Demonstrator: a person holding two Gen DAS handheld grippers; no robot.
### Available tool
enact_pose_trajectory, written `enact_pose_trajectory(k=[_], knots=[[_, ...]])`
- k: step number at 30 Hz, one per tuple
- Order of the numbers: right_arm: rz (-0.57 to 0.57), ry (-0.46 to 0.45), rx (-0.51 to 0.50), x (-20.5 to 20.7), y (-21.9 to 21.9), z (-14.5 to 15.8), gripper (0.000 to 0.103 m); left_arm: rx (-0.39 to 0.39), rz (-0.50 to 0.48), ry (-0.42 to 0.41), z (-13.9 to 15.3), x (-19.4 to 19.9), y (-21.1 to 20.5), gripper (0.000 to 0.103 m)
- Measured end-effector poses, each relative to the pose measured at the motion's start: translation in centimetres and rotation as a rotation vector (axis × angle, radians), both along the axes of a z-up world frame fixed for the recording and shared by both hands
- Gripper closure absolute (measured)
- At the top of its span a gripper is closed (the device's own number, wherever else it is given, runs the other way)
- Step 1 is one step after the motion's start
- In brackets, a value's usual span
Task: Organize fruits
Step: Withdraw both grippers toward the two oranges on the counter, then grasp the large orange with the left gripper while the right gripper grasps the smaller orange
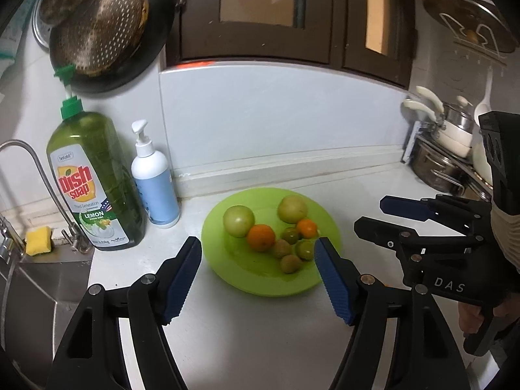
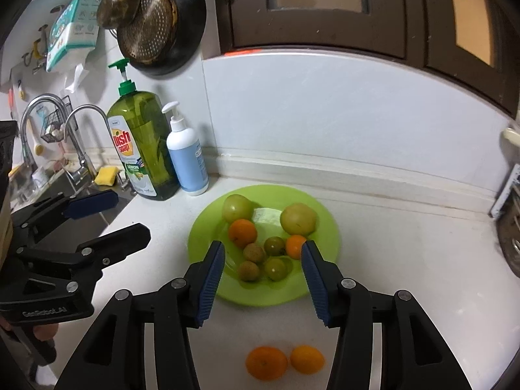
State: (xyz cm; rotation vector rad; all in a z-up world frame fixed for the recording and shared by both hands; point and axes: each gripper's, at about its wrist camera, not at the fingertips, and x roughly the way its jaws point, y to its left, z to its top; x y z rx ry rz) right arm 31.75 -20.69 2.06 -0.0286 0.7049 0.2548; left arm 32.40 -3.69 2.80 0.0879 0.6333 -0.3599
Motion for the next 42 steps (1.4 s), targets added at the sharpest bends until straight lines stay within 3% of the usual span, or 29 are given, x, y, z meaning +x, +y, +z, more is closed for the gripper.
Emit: enact_pose_trajectory(k=[10,20,27,39,42], knots=[[-0.044,-0.017,0.000,-3.5,-2.1,0.6,0.053,0.004,-0.040,-0.020,0.6,-3.3,-2.1,0.031],[-0.072,0.008,-0.034,-5.9,-5.1,-0.4,0.053,0.023,-0.123,-0.025,-0.7,-5.2,-5.5,0.031],[-0.072,0.051,-0.056,-7.0,-7.1,-2.3,0.053,0.043,-0.190,0.015,-3.4,-5.6,-8.0,0.031],[-0.064,0.162,-0.049,-6.8,-8.7,-7.4,0.053,0.089,-0.233,0.164,-9.5,-4.0,-10.8,0.032],[-0.051,0.187,-0.045,-6.4,-8.7,-8.4,0.053,0.089,-0.238,0.192,-10.5,-3.4,-11.2,0.038]])
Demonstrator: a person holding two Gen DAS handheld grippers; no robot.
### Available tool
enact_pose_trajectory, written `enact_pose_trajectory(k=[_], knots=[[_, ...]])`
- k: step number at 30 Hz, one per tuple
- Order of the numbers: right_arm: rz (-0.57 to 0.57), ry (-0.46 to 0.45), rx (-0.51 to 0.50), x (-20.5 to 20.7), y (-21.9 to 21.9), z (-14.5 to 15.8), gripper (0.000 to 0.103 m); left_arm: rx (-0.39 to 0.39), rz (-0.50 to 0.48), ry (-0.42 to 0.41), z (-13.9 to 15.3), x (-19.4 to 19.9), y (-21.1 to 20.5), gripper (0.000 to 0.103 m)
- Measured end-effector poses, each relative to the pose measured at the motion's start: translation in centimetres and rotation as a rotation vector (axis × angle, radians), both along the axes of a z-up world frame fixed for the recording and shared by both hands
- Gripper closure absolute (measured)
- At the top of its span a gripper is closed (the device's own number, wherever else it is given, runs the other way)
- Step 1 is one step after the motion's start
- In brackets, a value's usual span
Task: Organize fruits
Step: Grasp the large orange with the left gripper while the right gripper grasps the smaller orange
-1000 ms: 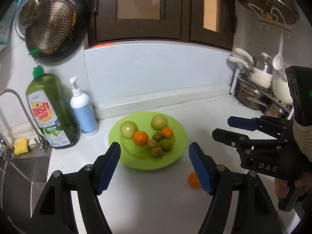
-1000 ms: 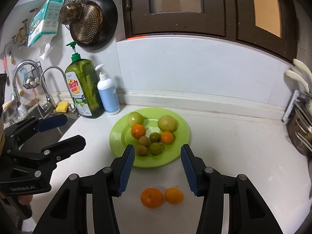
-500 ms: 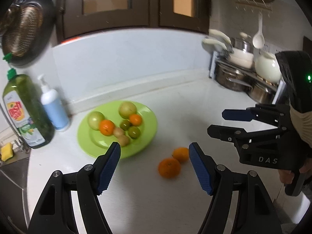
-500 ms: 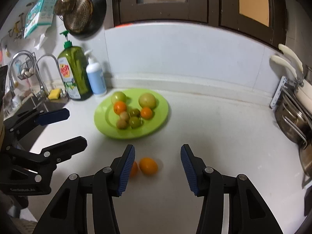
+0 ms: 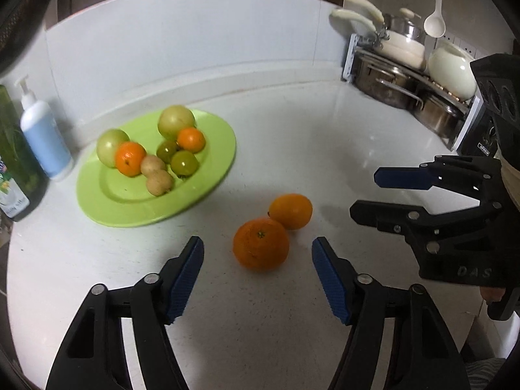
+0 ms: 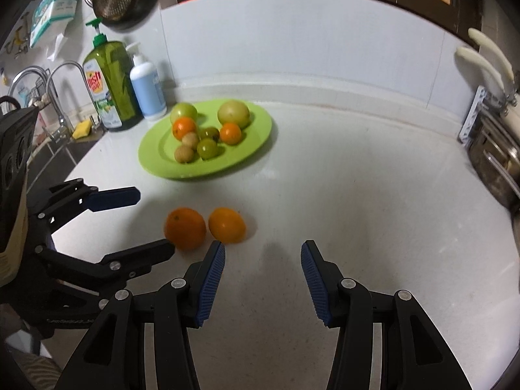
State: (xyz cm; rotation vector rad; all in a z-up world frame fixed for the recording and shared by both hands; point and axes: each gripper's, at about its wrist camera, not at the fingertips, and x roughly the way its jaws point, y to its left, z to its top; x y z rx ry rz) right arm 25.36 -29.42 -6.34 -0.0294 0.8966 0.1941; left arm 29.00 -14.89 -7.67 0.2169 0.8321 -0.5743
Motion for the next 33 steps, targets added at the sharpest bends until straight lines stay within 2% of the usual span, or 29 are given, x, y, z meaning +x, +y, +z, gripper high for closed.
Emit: enact_pose_trajectory(k=[11,13,18,29,33], knots=[[0.039,0.046,0.005,1.7,0.3,-1.7,0.053,-0.004,0.007,0.047,-1.5,1.5,-0.9,0.052],[0.045,0.049,0.007,1.8,0.4,-1.8,0.053,-0.016,0.001,0.060,-1.6,1.6,-0.9,0.060],[0.063,0.052,0.015,2.3,0.8,-1.9,0.053,-0.007,0.007,0.044,-1.3,1.4,-0.7,0.061],[0.127,0.070,0.014,4.3,3.1,-2.6,0.054,-0.005,0.109,0.011,0.6,1.2,2.2,0.061],[0.140,0.079,0.003,4.9,4.0,-2.8,0.058,-0.010,0.136,0.009,0.6,1.3,2.9,0.061]])
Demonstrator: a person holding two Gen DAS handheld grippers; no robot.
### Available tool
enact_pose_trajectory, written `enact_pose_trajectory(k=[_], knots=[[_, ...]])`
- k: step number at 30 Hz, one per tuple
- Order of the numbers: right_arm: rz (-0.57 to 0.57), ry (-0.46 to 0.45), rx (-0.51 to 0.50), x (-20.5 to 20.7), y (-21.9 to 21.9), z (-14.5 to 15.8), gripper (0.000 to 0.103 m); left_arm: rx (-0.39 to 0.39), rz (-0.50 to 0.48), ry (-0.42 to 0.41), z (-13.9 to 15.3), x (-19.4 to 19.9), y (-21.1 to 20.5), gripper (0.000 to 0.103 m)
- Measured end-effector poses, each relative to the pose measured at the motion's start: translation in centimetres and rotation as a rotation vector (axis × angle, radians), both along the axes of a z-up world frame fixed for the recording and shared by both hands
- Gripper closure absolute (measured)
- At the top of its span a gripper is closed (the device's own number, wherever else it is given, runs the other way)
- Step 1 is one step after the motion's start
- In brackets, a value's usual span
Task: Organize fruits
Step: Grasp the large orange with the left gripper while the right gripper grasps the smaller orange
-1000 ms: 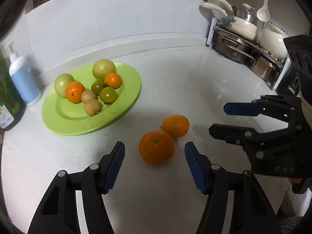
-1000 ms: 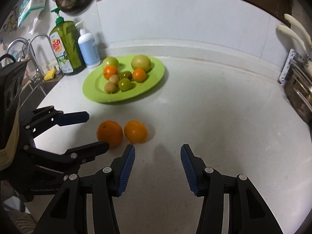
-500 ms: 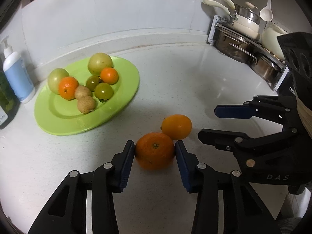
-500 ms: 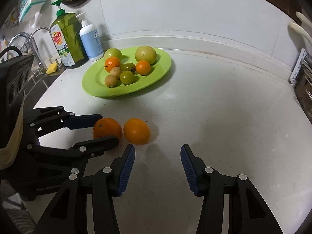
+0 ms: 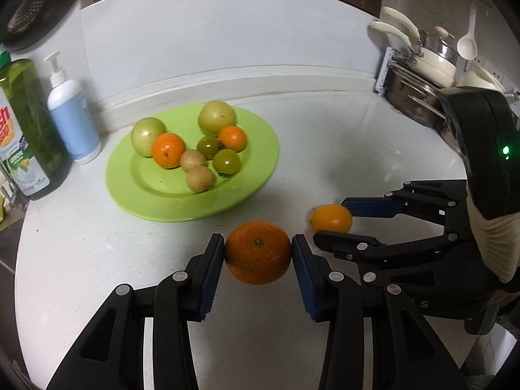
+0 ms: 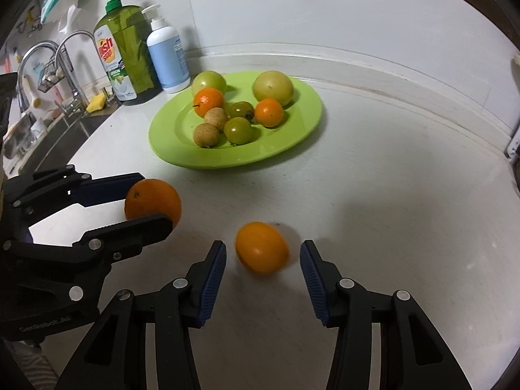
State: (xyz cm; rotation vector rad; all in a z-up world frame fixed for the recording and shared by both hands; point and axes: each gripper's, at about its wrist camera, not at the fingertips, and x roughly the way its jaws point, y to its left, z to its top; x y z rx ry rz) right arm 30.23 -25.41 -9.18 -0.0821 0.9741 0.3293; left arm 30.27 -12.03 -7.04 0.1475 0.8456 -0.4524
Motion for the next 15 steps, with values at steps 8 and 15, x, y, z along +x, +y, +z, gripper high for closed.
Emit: enact_pose_trajectory(k=[8,15], knots=[[-0.004,0.005,-0.028,0.2,0.6,-0.5,0.067,0.000,0.026,0.002,-0.1,-0.2,0.8,0.061],[-0.030,-0.018,-0.010,-0.4,0.6,0.3,0.067,-0.018,0.027,-0.009,0.5,-0.7,1.3,0.061]])
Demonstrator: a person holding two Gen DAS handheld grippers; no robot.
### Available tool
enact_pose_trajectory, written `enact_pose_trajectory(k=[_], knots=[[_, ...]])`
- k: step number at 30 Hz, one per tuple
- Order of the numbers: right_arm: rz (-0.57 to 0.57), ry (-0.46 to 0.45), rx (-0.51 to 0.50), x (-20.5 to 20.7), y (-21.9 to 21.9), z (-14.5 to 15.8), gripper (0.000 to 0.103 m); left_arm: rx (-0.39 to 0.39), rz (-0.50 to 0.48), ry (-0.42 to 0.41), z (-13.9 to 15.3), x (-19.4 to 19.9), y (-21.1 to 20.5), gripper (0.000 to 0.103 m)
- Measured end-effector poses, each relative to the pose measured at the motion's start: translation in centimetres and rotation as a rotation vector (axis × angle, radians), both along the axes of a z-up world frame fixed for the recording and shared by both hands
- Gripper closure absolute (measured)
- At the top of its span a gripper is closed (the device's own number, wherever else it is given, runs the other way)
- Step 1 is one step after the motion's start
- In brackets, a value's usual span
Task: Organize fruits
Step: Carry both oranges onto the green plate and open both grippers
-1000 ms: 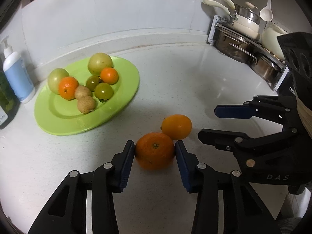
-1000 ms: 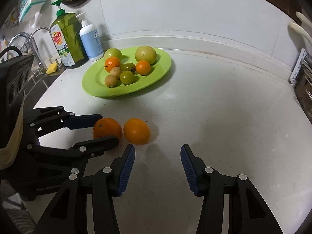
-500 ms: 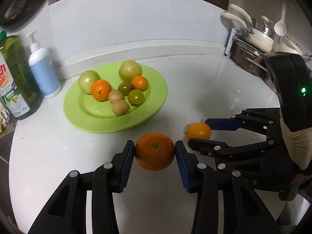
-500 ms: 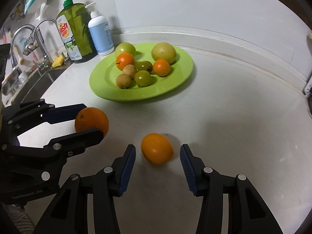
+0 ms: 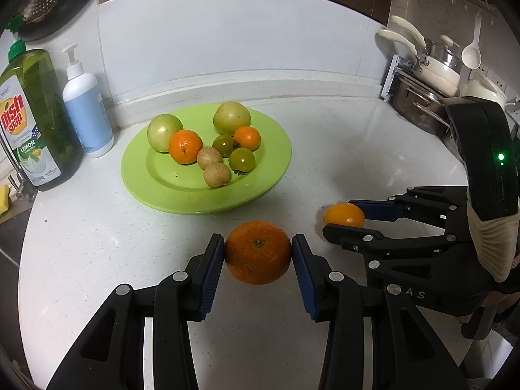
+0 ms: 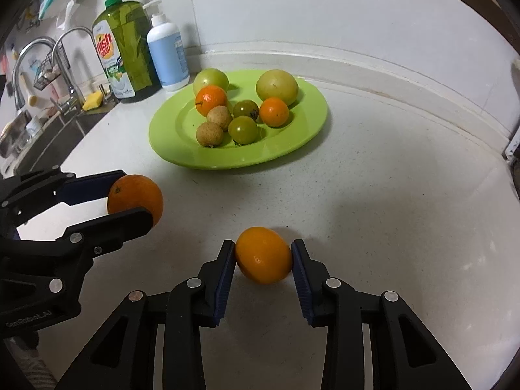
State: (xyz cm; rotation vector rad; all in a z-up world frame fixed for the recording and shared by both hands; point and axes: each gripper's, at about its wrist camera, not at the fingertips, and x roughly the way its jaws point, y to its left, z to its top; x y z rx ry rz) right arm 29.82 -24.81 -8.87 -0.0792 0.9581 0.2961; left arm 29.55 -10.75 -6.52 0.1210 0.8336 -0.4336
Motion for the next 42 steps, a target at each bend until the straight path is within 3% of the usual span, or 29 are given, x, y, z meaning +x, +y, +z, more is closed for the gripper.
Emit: enact_pose_trajectory(k=[18,27,42], knots=[[-0.012,-0.148,0.029,-1.2,1.6,5.8,0.067,-0.037,0.035,-0.097,4.0,-0.7,2.4,0.061],[0.006,-0.197,0.041,1.2,3.7,7.7,0.067,-0.023,0.060,-0.138,5.4,1.4,4.4,0.061],[0.053,-0.227,0.031,7.3,6.5,9.0,0.067,-0.030,0.083,-0.129,5.7,7.0,6.5,0.061]])
